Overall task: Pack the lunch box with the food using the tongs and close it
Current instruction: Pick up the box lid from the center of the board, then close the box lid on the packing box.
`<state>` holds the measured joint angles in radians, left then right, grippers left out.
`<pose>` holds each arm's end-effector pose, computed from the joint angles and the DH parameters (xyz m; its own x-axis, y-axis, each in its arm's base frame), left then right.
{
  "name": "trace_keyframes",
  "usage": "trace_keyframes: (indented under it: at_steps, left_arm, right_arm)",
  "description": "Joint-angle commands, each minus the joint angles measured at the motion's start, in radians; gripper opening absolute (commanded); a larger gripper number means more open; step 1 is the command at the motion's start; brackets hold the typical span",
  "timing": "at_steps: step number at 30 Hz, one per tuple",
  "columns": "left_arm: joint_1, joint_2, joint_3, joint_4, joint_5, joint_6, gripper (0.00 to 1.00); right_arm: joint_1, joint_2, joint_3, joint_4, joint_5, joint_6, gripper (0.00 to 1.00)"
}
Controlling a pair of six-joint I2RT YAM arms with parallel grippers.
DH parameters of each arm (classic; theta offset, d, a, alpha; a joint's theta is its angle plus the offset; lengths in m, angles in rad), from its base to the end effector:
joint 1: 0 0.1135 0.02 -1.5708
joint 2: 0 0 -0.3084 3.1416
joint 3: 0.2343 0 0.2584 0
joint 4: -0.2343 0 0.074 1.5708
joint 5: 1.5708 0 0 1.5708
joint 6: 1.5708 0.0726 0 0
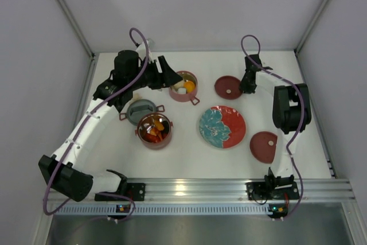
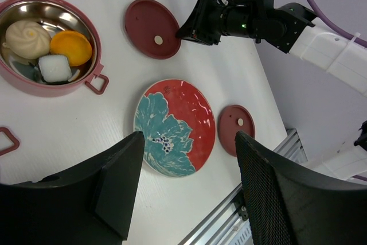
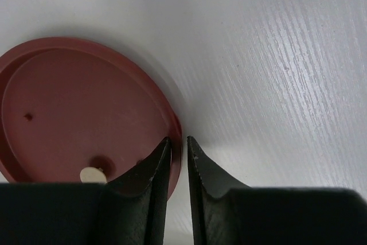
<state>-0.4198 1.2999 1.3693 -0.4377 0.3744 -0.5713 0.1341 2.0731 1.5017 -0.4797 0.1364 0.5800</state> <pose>0.2779 -0.1531 0.4370 -0.6502 -0.2609 -0.7136 0.4034 0.6773 -0.6152 0.4818 0.0550 0.1717 -0.7554 0.4459 -0.4801 0.4166 0.8924 0.1734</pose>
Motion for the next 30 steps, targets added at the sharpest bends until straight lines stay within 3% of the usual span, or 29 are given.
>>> trace_keyframes:
  at_steps: [1,6,13,20,30]
  left_arm:
    - [-0.002,0.007,-0.010,0.027,0.009,0.024,0.69]
    - [-0.005,0.019,-0.016,0.030,0.005,0.028,0.70]
    - [-0.005,0.050,-0.013,0.022,-0.032,0.045,0.70]
    - [-0.005,0.136,0.050,-0.045,-0.156,0.076,0.70]
    - [0.001,0.302,0.172,-0.073,-0.324,0.087,0.70]
  right_arm:
    - [0.001,0.022,-0.026,0.049,0.003,0.004,0.17]
    - [0.004,-0.025,-0.031,0.052,-0.004,0.004,0.00]
    - [0.022,-0.125,0.021,0.003,-0.015,-0.012,0.00]
    - [0.090,-0.171,0.207,-0.105,0.035,-0.049,0.00]
    - [0.263,0.010,0.571,-0.255,0.013,-0.048,0.00]
